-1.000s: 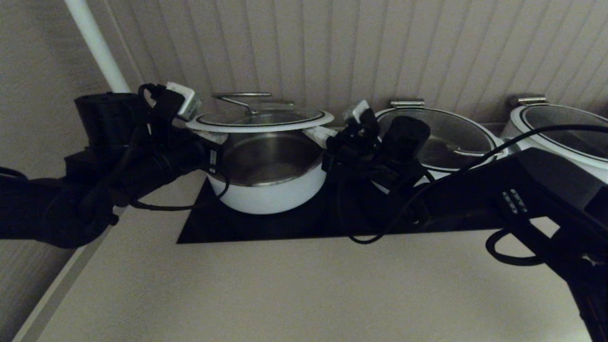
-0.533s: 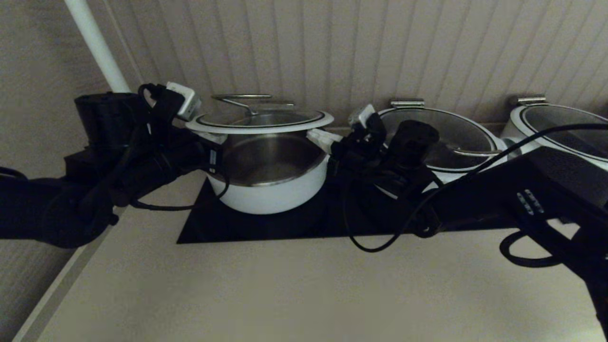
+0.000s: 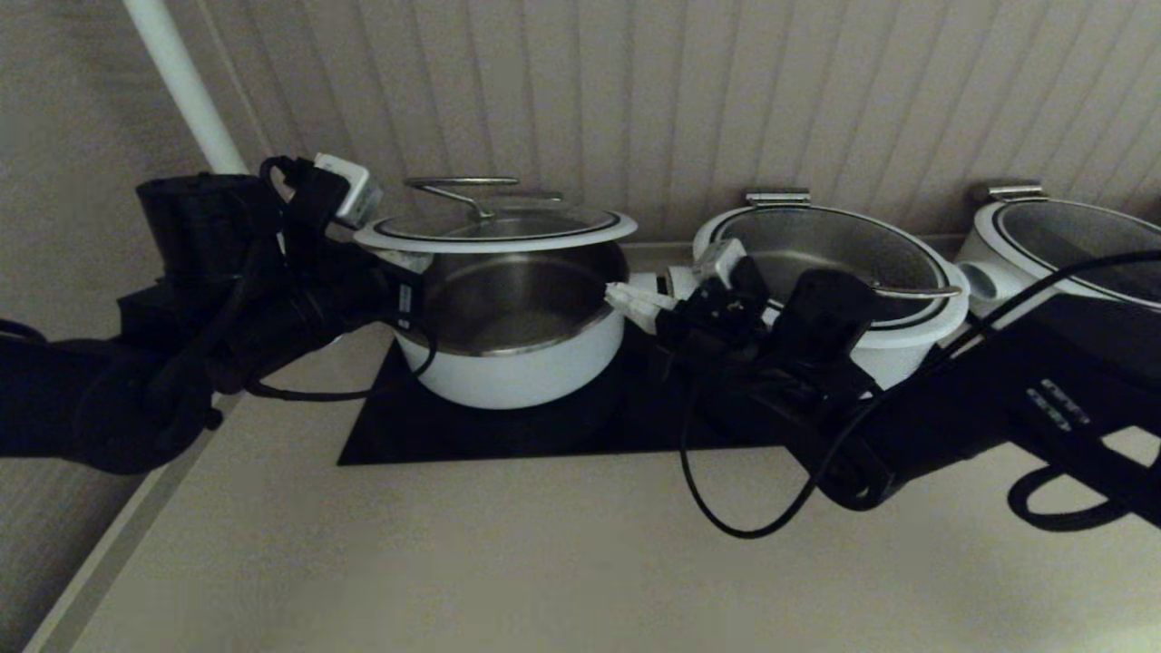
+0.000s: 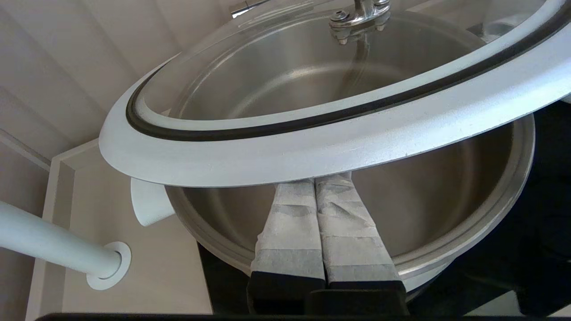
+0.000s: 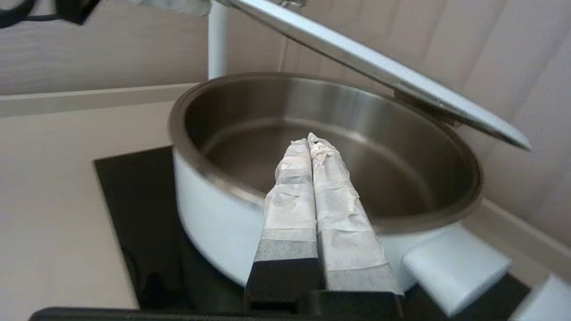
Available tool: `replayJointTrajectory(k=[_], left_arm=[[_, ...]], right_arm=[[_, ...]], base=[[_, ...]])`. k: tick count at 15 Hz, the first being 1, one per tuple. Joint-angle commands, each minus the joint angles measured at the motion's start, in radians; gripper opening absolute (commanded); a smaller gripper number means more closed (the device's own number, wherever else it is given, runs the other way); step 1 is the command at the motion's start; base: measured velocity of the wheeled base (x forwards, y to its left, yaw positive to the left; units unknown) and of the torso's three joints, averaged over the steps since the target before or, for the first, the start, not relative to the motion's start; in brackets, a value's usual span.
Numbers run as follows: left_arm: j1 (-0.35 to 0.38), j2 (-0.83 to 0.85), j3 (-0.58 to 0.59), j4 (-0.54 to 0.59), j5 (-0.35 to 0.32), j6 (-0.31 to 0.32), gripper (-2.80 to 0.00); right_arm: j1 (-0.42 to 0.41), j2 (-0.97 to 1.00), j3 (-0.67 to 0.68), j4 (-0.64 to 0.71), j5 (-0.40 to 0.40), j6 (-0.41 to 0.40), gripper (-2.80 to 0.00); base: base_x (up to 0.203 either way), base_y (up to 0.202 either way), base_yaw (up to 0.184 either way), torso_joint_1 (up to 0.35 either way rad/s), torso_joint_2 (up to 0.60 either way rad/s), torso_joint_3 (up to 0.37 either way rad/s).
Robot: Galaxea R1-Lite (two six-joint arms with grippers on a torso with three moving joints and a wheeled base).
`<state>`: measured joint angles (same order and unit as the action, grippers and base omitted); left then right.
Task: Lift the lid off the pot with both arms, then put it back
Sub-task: Open the pot lid completely
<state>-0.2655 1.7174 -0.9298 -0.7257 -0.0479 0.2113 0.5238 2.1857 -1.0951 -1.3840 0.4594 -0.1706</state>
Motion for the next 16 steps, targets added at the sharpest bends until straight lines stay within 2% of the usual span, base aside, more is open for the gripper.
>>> replayJointTrajectory(k=[1,11,16], left_arm=[[0.000,-0.006,0.002,-0.004,0.000,0.000,-2.80],[0.000,-0.013,0.003,-0.006,0.000,0.000,-2.80],[0.000,-0.021,0.005,-0.005,0.000,0.000,-2.80]], right_arm=[[-0.001,-0.046,0.071,-0.026,0.003,0.000,-2.80],[-0.001,-0.261,0.312,-0.035,0.002,-0.003,-2.80],[-0.001,-0.440,0.543,-0.027,0.002,-0.004,-2.80]], base=[[0.000,0.000,0.000,0.000,0.00,0.000],[0.000,0.000,0.000,0.000,0.00,0.000],[0.000,0.000,0.000,0.000,0.00,0.000]])
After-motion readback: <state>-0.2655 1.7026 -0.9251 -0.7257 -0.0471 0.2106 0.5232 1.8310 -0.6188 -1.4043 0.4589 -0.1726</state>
